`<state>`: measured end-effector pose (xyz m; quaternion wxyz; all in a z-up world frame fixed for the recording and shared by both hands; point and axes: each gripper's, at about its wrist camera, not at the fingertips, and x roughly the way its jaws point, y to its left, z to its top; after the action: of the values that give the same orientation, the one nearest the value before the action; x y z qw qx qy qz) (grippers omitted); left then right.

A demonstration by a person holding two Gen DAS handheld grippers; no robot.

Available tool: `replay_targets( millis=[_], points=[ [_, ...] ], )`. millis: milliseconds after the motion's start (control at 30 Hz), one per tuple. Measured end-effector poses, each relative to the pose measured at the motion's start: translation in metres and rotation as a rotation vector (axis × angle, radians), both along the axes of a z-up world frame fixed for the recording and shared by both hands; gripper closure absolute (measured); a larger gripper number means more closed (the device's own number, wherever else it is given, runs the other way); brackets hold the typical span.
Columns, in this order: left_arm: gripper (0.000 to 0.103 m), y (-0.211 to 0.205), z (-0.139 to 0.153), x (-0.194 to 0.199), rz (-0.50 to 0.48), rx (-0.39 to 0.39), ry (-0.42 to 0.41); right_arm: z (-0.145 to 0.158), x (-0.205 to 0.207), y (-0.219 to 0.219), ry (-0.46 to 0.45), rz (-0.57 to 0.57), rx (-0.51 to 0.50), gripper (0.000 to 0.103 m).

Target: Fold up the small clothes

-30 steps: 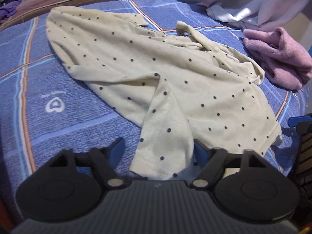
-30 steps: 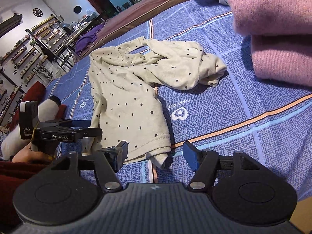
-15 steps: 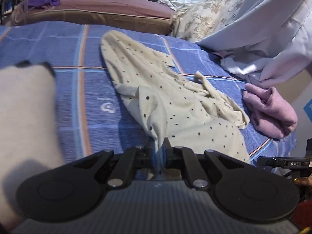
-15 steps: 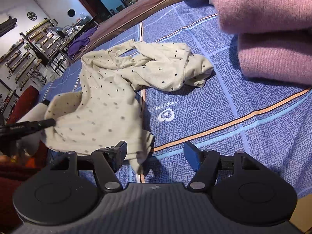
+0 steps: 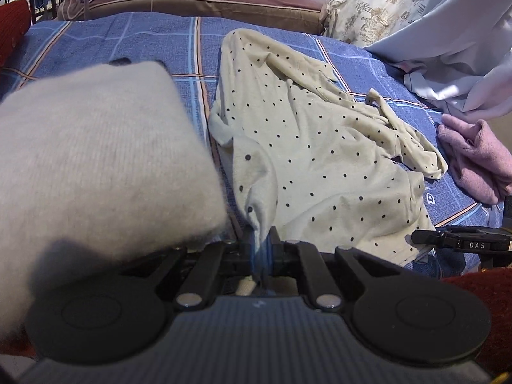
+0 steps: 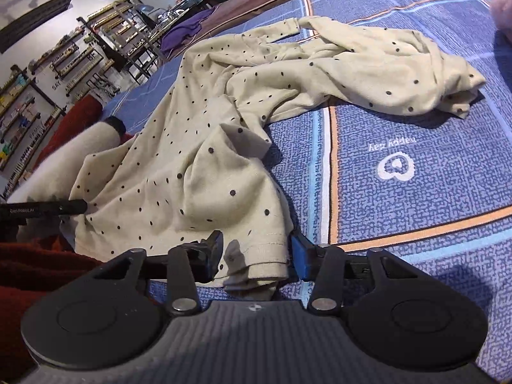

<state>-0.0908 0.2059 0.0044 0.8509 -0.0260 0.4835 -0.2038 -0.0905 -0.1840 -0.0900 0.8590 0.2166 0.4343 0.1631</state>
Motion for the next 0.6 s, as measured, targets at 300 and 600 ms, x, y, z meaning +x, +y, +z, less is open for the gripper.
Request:
replay_targets(
  millis=[300, 600],
  points=[
    [0.095, -0.028, 0.01, -0.001, -0.073, -0.073, -0.012, 0.127, -0.041, -0.062, -0.272, -0.164, -0.206, 0.087],
    [0.09, -0.02, -0.033, -0.001, -0.053, -0.006, 0.095, 0.073, -0.072, -0.053, 0.069, 0.002, -0.413, 0.067]
  ],
)
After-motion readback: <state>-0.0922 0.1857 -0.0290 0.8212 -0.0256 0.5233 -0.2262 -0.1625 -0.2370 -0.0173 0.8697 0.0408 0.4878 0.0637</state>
